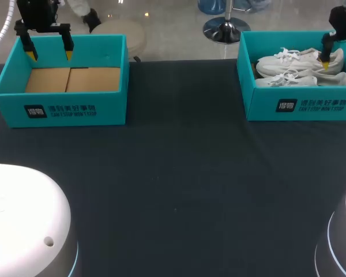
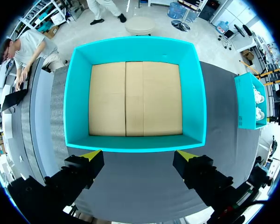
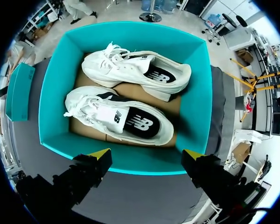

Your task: Take the shoe out of the shoebox, open the shoe tongue, remove and reinsert the insole, then place the shoe into the shoebox

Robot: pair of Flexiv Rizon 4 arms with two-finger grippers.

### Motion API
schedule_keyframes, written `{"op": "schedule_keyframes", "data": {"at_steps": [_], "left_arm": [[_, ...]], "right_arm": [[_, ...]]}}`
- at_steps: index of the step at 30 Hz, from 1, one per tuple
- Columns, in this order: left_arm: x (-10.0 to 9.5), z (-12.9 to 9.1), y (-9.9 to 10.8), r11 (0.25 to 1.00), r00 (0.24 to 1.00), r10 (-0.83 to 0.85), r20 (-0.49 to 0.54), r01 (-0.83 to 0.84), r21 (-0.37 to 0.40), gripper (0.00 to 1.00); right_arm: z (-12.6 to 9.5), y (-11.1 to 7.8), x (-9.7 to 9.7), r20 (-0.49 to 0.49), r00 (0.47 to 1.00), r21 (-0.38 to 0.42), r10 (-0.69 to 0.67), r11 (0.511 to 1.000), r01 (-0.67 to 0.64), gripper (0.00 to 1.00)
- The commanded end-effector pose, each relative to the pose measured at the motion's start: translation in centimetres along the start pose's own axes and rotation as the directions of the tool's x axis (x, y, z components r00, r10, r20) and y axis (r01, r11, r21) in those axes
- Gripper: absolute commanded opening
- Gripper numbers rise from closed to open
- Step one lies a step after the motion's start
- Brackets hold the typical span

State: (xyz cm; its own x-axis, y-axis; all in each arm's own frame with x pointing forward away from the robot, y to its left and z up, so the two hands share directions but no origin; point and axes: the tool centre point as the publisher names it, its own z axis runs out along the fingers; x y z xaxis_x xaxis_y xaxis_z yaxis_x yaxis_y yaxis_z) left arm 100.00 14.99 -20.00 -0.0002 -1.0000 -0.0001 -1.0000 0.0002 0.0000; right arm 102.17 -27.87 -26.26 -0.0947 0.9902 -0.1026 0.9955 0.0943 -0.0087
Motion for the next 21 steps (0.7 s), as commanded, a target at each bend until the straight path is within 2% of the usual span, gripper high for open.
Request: {"op": "schedule_keyframes", "data": {"at_steps": [1,12,21], "left_arm": [[0.0,0.0,0.0,1.0,1.0,0.0,0.0,0.0,0.0,1.0],[0.0,0.0,0.0,1.0,1.0,0.0,0.0,0.0,0.0,1.0],[0.0,0.0,0.0,1.0,1.0,0.0,0.0,0.0,0.0,1.0]], "right_arm": [[1.3,-0.4,-0.6,-0.017,1.0,-0.013,0.012,1.0,-0.012,1.0],[3.4,0.5,-2.0,-0.019,0.999,0.002,0.043,0.999,-0.043,1.0],[3.9,1.9,-2.7,-0.022,0.998,-0.001,0.054,0.999,-0.054,1.0]]}}
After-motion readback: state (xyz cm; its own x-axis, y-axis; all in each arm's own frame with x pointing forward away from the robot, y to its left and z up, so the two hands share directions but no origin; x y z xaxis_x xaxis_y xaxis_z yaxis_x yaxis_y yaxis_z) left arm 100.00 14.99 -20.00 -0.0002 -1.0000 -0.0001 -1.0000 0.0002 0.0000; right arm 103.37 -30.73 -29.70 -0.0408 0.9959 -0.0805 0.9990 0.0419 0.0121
